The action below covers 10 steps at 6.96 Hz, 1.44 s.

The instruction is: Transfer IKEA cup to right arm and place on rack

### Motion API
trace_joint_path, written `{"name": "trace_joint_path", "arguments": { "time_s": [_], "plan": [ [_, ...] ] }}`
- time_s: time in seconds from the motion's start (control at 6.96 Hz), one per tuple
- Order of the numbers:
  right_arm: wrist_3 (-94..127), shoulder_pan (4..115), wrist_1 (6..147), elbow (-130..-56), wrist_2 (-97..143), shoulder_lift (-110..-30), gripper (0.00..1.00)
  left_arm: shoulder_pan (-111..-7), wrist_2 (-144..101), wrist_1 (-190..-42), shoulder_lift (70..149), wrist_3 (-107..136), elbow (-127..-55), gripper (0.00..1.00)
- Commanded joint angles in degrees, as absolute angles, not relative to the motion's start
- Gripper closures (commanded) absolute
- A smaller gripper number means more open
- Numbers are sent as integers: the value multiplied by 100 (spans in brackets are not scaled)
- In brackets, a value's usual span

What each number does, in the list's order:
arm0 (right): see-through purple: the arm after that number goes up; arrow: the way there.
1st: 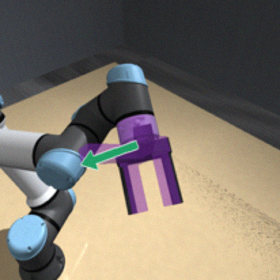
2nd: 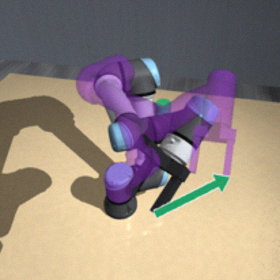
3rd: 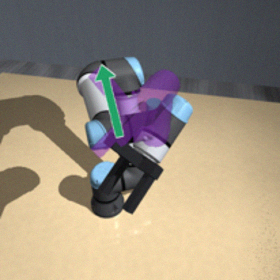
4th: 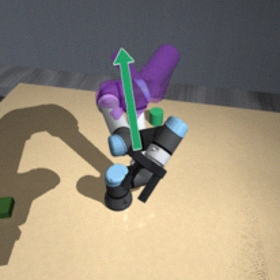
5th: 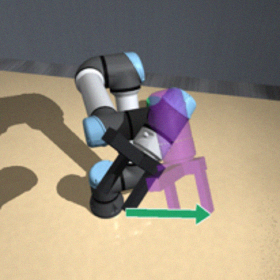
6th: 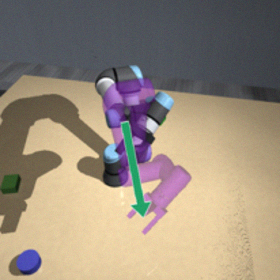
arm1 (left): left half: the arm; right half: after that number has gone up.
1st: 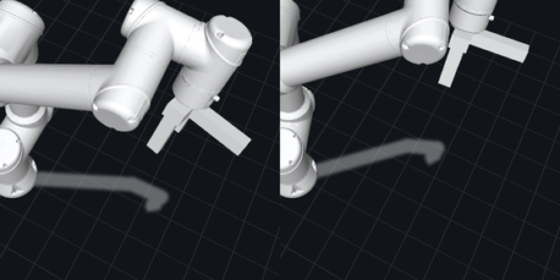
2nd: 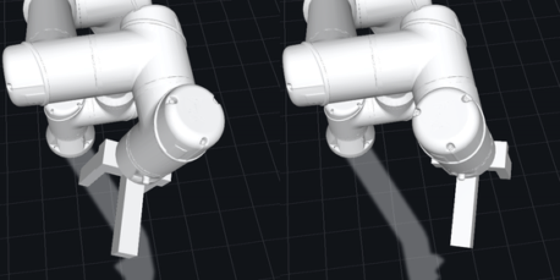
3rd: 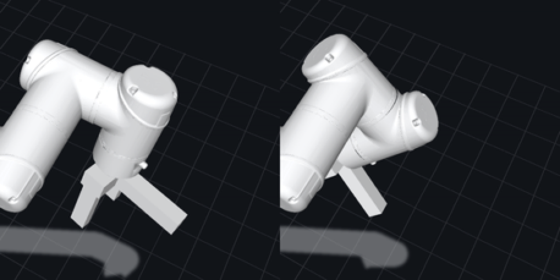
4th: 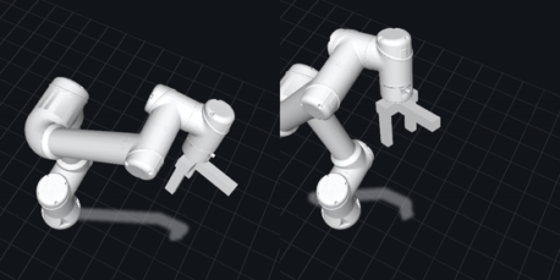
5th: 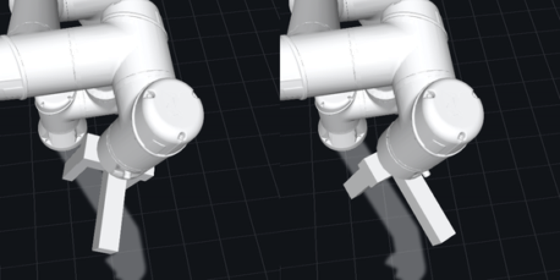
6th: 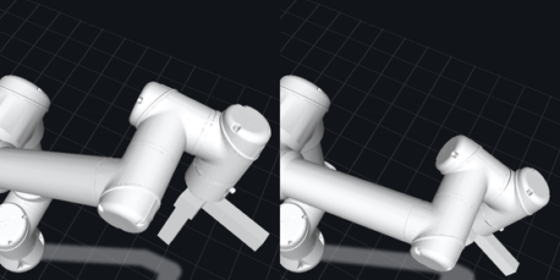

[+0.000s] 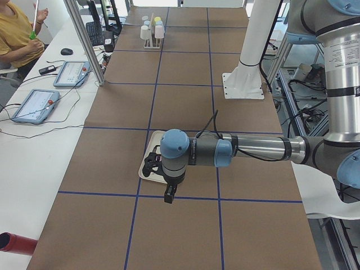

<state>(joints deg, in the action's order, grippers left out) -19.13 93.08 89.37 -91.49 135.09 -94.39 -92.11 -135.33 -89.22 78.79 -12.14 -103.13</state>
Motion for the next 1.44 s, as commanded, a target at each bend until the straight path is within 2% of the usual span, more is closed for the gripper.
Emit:
{"name": "trace_joint_path", "arguments": {
  "time_s": [0.0,1.29],
  "plan": [
    [-1907,9308,8930,-9149,13509,-9439,0,-9211,-13693,-8921,7875,-698,-10213,0],
    [-1916,9308,8930,-9158,13518,-9439,0,-9202,-13623,-9229,8068,-528,-10266,0]
  ]
}}
